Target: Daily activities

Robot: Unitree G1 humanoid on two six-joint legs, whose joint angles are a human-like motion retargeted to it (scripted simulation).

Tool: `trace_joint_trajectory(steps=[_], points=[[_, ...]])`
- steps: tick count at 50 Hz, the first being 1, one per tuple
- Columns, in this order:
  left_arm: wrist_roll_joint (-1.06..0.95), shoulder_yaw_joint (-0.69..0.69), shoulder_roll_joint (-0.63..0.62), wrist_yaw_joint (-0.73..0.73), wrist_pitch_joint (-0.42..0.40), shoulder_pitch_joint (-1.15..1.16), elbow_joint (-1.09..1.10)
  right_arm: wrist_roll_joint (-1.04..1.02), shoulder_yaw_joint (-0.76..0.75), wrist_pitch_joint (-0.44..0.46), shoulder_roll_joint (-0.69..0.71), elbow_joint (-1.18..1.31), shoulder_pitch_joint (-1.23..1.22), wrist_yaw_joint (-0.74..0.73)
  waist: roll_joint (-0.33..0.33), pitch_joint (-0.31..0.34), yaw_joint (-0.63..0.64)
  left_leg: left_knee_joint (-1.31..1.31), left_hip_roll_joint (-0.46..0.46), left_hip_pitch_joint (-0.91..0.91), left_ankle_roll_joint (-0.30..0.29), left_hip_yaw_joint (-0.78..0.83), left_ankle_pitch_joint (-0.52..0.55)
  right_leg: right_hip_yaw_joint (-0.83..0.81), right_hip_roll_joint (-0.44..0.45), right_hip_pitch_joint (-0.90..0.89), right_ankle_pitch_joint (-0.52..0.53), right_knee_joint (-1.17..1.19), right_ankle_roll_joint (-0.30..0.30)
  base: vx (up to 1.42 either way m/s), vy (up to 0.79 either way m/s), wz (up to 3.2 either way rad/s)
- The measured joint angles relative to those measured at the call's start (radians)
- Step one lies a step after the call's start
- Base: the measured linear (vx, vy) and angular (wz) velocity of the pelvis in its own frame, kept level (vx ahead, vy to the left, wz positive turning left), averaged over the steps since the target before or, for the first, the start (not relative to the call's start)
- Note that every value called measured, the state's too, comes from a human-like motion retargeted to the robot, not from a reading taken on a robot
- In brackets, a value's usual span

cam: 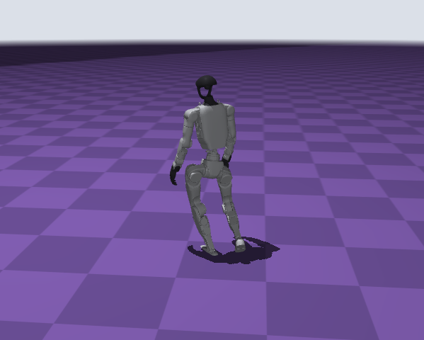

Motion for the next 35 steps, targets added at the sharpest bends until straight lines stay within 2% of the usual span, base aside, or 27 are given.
trace_joint_trajectory(steps=[3,6,11,13,15,20,22,23,26,28,30,32,35], points=[[0.005,0.01,-0.001,0.039,-0.006,-0.019,-0.047,-0.02,-0.014,0.002,-0.015,0.003,0.0,-0.012,0.042,0.024,-0.012,-0.013,-0.019,0.089,-0.007,-0.102,-0.036,0.024,0.046,-0.059,-0.084,-0.103,-0.028,0.55,-0.02,1.19],[0.019,0.016,0.001,0.061,-0.015,-0.033,-0.079,-0.036,-0.027,0.006,-0.03,0.006,0.002,-0.02,0.106,0.033,-0.013,-0.033,0.002,0.175,-0.012,-0.207,-0.079,0.04,0.149,-0.109,-0.108,-0.283,-0.033,0.56,-0.04,1.09],[0.052,0.012,0.026,0.074,-0.032,-0.029,-0.081,-0.04,-0.046,0.005,-0.045,0.006,0.014,-0.025,0.181,0.005,0.004,-0.028,0.057,0.245,-0.023,-0.332,-0.146,0.102,0.347,-0.192,-0.057,-0.636,0.014,0.52,-0.06,0.89],[0.065,0.012,0.036,0.081,-0.031,-0.011,-0.068,-0.039,-0.05,0.002,-0.048,0.003,0.021,-0.03,0.188,0.001,0.012,0.016,0.059,0.253,-0.031,-0.355,-0.169,0.134,0.396,-0.235,-0.046,-0.702,0.034,0.46,-0.08,0.64],[0.088,0.019,0.056,0.088,-0.031,0.001,-0.04,-0.037,-0.055,-0.002,-0.051,0.001,0.017,-0.036,0.214,-0.032,0.027,0.013,0.102,0.27,-0.046,-0.387,-0.186,0.136,0.47,-0.215,0.015,-0.876,0.042,0.53,-0.1,0.48],[0.127,0.031,0.074,0.094,-0.009,0.078,0.04,-0.043,-0.067,-0.004,-0.052,0.004,0.032,-0.054,0.225,-0.042,0.038,0.189,0.112,0.3,-0.087,-0.435,-0.22,0.141,0.537,-0.242,0.058,-0.752,0.028,0.53,-0.12,0.54],[0.131,0.043,0.077,0.085,-0.003,0.114,0.08,-0.044,-0.065,-0.005,-0.05,0.006,0.04,-0.06,0.25,-0.039,0.042,0.29,0.139,0.318,-0.128,-0.467,-0.201,0.115,0.572,-0.207,0.066,-0.702,0.0,0.56,-0.13,0.48],[0.13,0.053,0.078,0.074,-0.003,0.132,0.102,-0.042,-0.06,-0.006,-0.05,0.007,0.042,-0.061,0.284,-0.026,0.04,0.351,0.174,0.341,-0.166,-0.49,-0.178,0.086,0.606,-0.151,0.071,-0.714,-0.019,0.54,-0.11,0.44],[0.12,0.073,0.069,0.04,0.001,0.176,0.138,-0.028,-0.049,-0.008,-0.055,-0.003,0.042,-0.061,0.353,-0.002,0.059,0.598,0.221,0.312,-0.355,-0.524,0.087,0.037,0.684,-0.058,0.037,-0.707,-0.087,0.49,-0.06,0.38],[0.115,0.077,0.059,0.015,0.007,0.191,0.14,-0.02,-0.046,-0.007,-0.065,-0.015,0.035,-0.06,0.369,0.012,0.076,0.758,0.241,0.239,-0.433,-0.498,0.24,0.021,0.7,-0.01,0.0,-0.704,-0.121,0.47,-0.01,0.55],[0.111,0.072,0.04,0.001,0.007,0.206,0.131,-0.02,-0.041,-0.006,-0.069,-0.023,0.038,-0.067,0.371,0.024,0.1,0.9,0.289,0.154,-0.432,-0.449,0.253,0.003,0.701,0.017,-0.051,-0.658,-0.142,0.48,-0.06,0.69],[0.097,0.067,0.033,-0.02,0.009,0.196,0.107,-0.014,-0.045,-0.001,-0.078,-0.031,0.018,-0.07,0.344,0.025,0.118,0.976,0.324,0.02,-0.367,-0.392,0.215,-0.005,0.676,0.066,-0.075,-0.702,-0.144,0.5,-0.06,0.82],[0.082,0.062,0.012,-0.03,0.005,0.197,0.073,-0.001,-0.046,0.0,-0.077,-0.041,0.006,-0.078,0.312,0.025,0.155,0.984,0.369,-0.135,-0.284,-0.33,0.094,-0.023,0.641,0.131,-0.128,-0.719,-0.146,0.53,-0.08,0.72]])
